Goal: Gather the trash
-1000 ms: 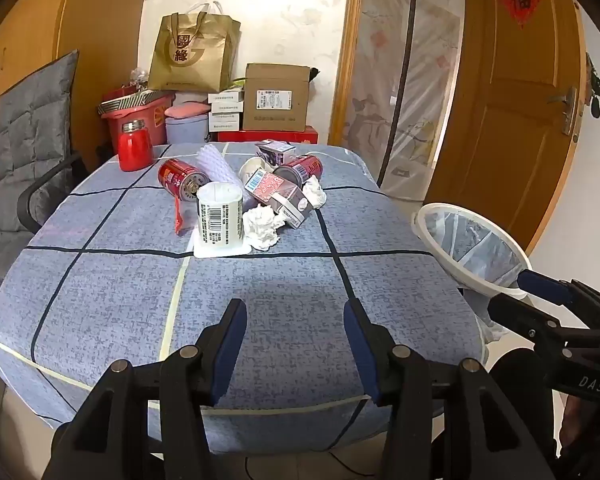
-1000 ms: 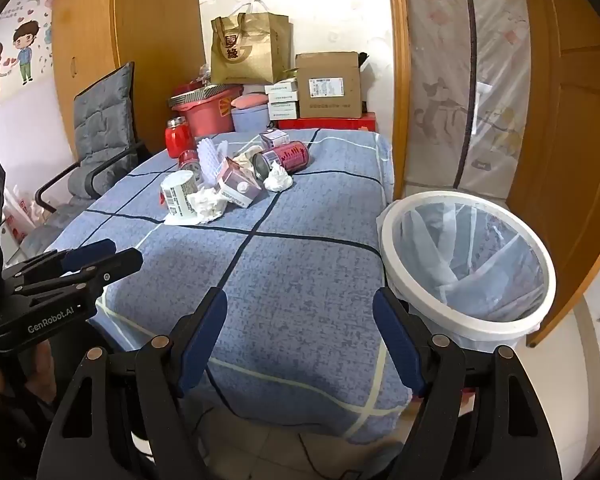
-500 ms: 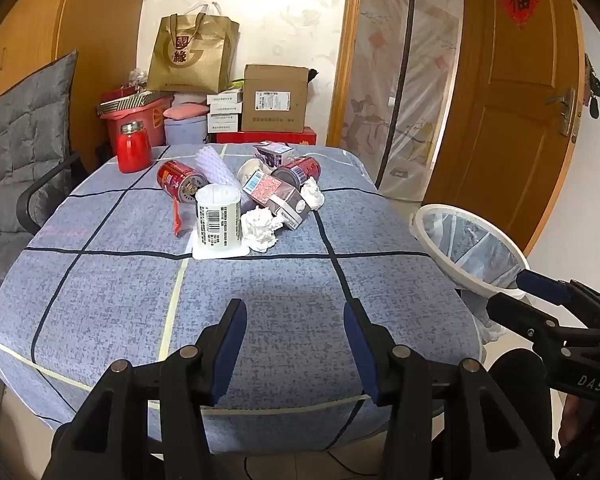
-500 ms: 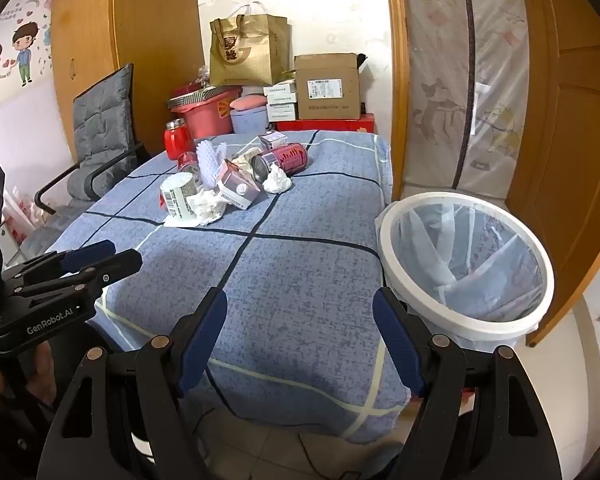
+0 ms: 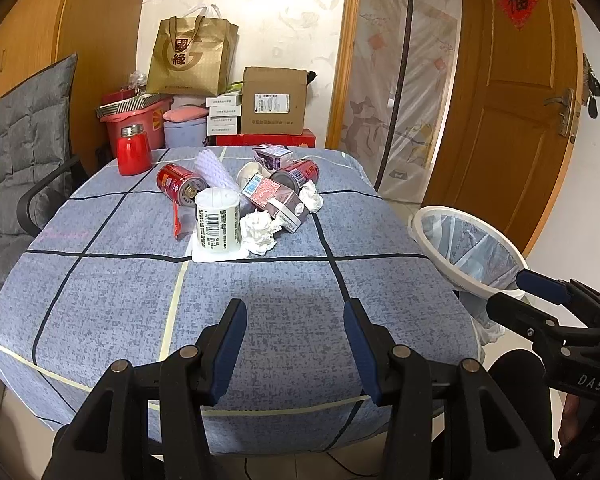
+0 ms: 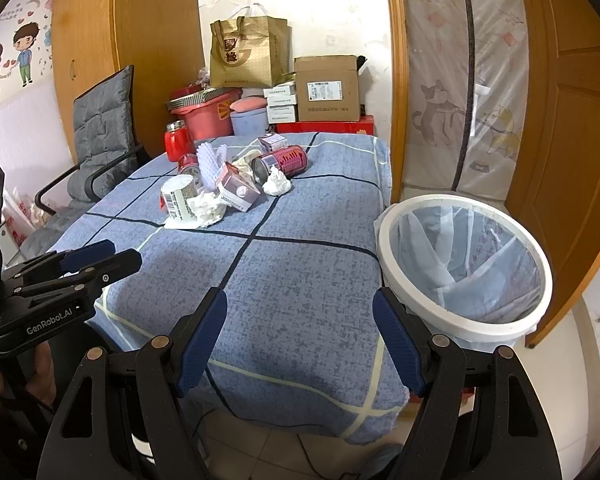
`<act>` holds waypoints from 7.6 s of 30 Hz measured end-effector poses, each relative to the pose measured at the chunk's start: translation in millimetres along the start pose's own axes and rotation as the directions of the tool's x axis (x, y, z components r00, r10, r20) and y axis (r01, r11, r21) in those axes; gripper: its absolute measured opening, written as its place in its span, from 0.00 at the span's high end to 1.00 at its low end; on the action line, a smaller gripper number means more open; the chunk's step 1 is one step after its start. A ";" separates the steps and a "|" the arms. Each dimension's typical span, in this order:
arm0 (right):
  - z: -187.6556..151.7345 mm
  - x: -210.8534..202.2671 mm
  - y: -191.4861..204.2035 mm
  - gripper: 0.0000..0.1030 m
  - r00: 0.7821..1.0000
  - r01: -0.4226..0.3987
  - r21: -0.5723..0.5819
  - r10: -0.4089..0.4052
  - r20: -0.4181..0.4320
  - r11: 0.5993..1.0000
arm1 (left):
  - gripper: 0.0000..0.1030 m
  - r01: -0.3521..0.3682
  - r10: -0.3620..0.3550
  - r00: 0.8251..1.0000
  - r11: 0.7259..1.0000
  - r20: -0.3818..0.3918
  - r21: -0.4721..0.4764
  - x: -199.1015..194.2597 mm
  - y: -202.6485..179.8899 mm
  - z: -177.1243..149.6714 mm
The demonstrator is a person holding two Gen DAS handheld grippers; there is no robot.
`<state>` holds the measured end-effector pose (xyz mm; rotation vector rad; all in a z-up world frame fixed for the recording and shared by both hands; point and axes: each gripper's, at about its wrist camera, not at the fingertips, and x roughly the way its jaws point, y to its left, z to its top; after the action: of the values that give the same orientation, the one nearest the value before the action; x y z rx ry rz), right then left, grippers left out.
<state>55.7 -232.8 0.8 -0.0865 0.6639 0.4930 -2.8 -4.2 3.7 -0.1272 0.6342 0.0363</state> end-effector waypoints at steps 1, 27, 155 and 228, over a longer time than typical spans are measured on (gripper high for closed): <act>0.1 0.1 0.3 0.27 1.000 0.001 0.000 -0.001 0.000 1.000 | 0.51 0.000 0.000 1.000 1.000 0.000 0.000 -0.2 0.2 -0.3; 0.8 -2.4 2.4 0.27 1.000 0.003 0.000 -0.003 0.004 1.000 | 0.51 0.002 -0.002 1.000 1.000 0.004 0.003 -2.4 0.2 1.7; 93.9 113.3 11.2 0.63 0.982 -0.183 0.005 0.183 -0.042 0.983 | 0.52 0.024 -0.022 0.999 0.998 0.044 -0.060 58.6 47.5 82.0; 32.6 16.3 -151.2 0.59 0.990 0.140 0.251 -0.137 -0.030 0.958 | 0.51 0.417 -0.401 0.907 0.898 -0.129 0.137 144.0 -145.5 80.9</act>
<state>155.7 -351.9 4.8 0.1043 0.7229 0.2697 171.3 -138.8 -1.5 -0.1038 0.6952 -0.4329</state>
